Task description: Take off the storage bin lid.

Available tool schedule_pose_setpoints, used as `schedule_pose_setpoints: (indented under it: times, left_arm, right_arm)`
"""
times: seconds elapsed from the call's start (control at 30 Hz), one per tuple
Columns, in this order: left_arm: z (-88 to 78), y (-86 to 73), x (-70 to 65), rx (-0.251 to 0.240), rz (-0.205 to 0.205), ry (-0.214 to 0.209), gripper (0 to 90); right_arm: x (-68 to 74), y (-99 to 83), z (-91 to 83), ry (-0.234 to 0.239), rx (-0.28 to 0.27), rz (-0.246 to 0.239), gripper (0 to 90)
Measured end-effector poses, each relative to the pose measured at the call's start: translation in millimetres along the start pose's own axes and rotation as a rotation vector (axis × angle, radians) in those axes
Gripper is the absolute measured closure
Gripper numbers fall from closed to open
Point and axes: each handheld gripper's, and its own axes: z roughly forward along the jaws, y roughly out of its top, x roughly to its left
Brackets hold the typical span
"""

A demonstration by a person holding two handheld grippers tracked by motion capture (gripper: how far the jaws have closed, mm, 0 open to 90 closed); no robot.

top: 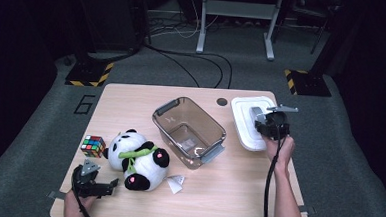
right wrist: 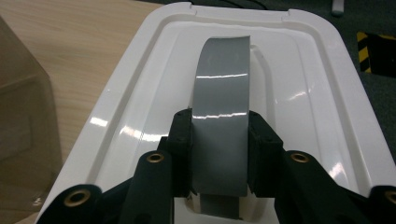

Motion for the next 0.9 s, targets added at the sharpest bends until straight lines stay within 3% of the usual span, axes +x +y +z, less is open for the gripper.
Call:
schedule_pose_setpoints:
  times: [0.23,0.3,0.4,0.7,0.8,0.9]
  left_arm:
    - [0.3,-0.2,-0.1,-0.005,-0.001,0.002,0.1]
    - [-0.3,0.0,0.1,0.003,0.001,-0.001,0.2]
    - [-0.3,0.0,0.1,0.003,0.001,-0.001,0.2]
    - [-0.3,0.1,0.2,0.003,0.000,-0.002,0.2]
    - [-0.3,0.0,0.2,0.003,0.000,-0.002,0.2]
    - [-0.3,0.0,0.1,0.003,0.000,-0.002,0.2]
  right_arm:
    - [0.1,-18.0,23.3,-0.022,0.033,0.038,67.1]
    - [3.0,-29.3,38.8,-0.048,0.069,0.059,67.1]
    - [3.7,-37.6,51.1,-0.082,0.102,0.045,67.0]
    - [4.5,-57.1,67.1,-0.063,0.122,0.081,66.1]
    - [0.4,-58.3,68.6,-0.044,0.120,0.088,59.3]
    - [1.2,-58.1,64.0,-0.034,0.114,0.099,46.3]
